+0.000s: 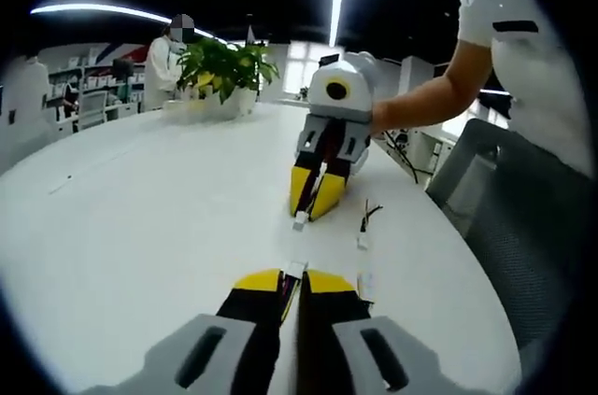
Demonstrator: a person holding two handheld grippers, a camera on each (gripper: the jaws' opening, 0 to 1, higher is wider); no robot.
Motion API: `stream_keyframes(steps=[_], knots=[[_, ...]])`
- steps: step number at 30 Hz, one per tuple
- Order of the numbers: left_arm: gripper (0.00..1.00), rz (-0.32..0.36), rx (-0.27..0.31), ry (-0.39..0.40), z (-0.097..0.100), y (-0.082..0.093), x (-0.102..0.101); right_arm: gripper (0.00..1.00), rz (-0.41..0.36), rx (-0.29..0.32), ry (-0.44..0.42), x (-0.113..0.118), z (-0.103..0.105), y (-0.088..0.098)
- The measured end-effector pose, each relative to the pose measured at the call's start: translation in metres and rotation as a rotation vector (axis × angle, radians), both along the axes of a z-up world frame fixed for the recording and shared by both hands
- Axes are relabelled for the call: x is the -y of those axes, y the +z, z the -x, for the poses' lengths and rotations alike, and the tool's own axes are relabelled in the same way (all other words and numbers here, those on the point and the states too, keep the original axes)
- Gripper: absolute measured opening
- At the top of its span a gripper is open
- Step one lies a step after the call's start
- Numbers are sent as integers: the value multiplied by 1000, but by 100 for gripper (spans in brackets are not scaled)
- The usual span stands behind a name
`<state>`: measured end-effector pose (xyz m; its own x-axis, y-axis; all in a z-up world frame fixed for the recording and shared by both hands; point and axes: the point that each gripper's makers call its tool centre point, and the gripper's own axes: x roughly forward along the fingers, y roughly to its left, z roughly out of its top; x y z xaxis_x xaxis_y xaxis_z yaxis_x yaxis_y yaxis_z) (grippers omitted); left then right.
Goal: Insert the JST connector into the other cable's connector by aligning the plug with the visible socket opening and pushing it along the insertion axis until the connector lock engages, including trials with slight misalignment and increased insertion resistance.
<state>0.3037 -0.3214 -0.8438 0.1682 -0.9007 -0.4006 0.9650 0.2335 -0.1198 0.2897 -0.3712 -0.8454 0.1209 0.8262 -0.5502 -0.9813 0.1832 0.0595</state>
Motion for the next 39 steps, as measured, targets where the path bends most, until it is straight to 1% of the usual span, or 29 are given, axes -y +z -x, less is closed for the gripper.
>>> stream_keyframes(steps=[4, 7, 10, 16, 20, 26, 33, 36, 39], knots=[[1, -5, 9, -27, 3, -1, 0, 4, 7, 20, 20, -1, 2, 2], [1, -16, 16, -29, 3, -1, 0, 4, -2, 19, 32, -4, 3, 7], [1, -2, 16, -35, 6, 4, 2, 4, -4, 33, 52, -8, 6, 12], [1, -4, 32, -39, 10, 10, 5, 4, -14, 50, 83, -17, 11, 18], [1, -4, 41, -44, 14, 15, 7, 4, -10, 54, 101, -21, 14, 18], [1, -5, 37, -40, 12, 12, 4, 4, -17, 58, 112, -25, 13, 18], [1, -22, 32, -46, 14, 6, 4, 4, 7, 55, 126, -26, 11, 8], [1, -31, 34, -54, 18, 8, 7, 4, 16, 55, 130, -27, 12, 6], [1, -29, 30, -53, 17, 7, 6, 4, 27, 55, 134, -26, 12, 2]])
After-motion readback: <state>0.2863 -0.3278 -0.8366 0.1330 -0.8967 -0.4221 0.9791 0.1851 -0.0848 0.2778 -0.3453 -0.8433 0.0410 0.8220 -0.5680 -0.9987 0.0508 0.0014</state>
